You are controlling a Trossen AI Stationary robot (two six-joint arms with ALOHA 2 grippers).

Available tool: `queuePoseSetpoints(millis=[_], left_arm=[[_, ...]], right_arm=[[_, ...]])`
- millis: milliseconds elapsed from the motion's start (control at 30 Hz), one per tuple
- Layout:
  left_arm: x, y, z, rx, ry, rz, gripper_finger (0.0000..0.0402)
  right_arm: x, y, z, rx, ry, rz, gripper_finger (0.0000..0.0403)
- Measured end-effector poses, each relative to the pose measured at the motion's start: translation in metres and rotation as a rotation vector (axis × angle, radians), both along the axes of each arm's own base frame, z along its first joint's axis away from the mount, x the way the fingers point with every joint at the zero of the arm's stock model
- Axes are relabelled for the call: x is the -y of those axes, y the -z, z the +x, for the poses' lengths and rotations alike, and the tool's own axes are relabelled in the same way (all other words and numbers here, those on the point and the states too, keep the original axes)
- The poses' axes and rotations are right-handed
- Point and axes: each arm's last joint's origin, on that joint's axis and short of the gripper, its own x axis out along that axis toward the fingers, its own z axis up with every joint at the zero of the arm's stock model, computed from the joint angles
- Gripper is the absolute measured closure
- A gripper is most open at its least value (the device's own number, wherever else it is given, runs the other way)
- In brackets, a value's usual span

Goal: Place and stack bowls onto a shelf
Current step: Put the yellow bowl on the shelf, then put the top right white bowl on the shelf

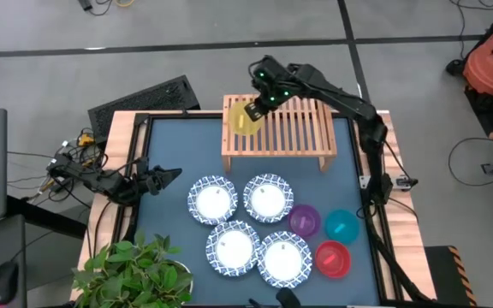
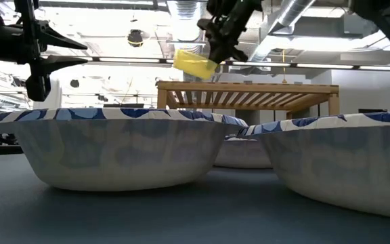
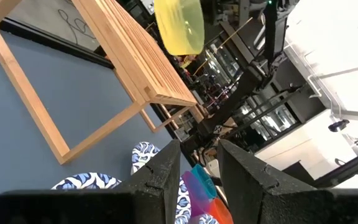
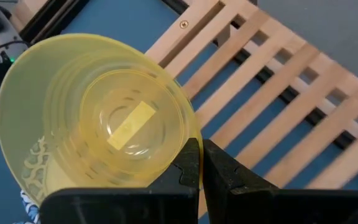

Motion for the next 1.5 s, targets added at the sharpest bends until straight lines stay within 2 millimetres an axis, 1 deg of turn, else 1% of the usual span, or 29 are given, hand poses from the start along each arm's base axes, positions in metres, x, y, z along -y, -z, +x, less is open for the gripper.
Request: queuePoseSetpoints(millis=[167, 367, 633, 733, 833, 900, 967, 1033, 1100, 1200, 1267, 1300, 1400, 1467, 1500], left_arm=[[0.0, 0.0, 0.0, 0.002, 0.001, -0.006, 0.0308], [0.0, 0.001, 0.0, -0.011, 0.001, -0.001, 0.0308], [0.0, 0.002, 0.0, -0.014, 0.001, 0.0, 0.0308], [0.0, 0.002, 0.0, -0.014, 0.001, 0.0, 0.0308], [0.0, 0.002, 0.0, -0.015, -0.003, 0.0, 0.0308], [0.0, 0.002, 0.0, -0.014, -0.003, -0.001, 0.0308], [0.0, 0.002, 0.0, -0.009, -0.002, -0.014, 0.0308], [0.0, 0.002, 0.0, -0.006, -0.001, -0.02, 0.0308], [0.0, 0.002, 0.0, -0.006, -0.001, -0.02, 0.0308], [0.0, 0.001, 0.0, 0.0, 0.0, -0.03, 0.0308], [0.0, 0.001, 0.0, 0.003, -0.001, -0.038, 0.0308], [0.0, 0.001, 0.0, 0.004, -0.001, -0.041, 0.0308], [0.0, 0.001, 0.0, 0.005, -0.002, -0.041, 0.0308], [0.0, 0.001, 0.0, 0.005, -0.002, -0.042, 0.0308], [0.0, 0.001, 0.0, 0.006, -0.002, -0.043, 0.0308]], right_arm=[[0.001, 0.011, 0.008, -0.023, -0.01, 0.019, 0.0376], [0.001, 0.011, 0.008, -0.016, -0.01, 0.015, 0.035], [0.008, 0.01, 0.006, -0.01, -0.008, -0.001, 0.0326], [0.011, 0.009, 0.007, 0.003, -0.027, -0.033, 0.0304], [0.012, 0.008, 0.007, 0.013, -0.031, -0.045, 0.0271], [0.013, 0.006, 0.004, 0.013, -0.024, -0.042, 0.0249], [0.009, 0.002, -0.001, 0.004, -0.021, -0.023, 0.0233], [0.001, -0.007, -0.013, -0.014, -0.036, 0.015, 0.0223], [-0.014, -0.02, -0.027, -0.043, -0.067, 0.053, 0.0219], [-0.049, -0.037, -0.053, -0.157, -0.144, 0.097, 0.022], [-0.071, -0.047, -0.066, -0.226, -0.159, 0.069, 0.0224], [-0.081, -0.053, -0.069, -0.219, -0.159, 0.032, 0.0226], [-0.109, -0.069, -0.09, -0.162, -0.123, 0.019, 0.023], [-0.126, -0.075, -0.104, -0.149, -0.072, 0.023, 0.0231], [-0.133, -0.074, -0.113, -0.168, -0.023, 0.013, 0.0231]])
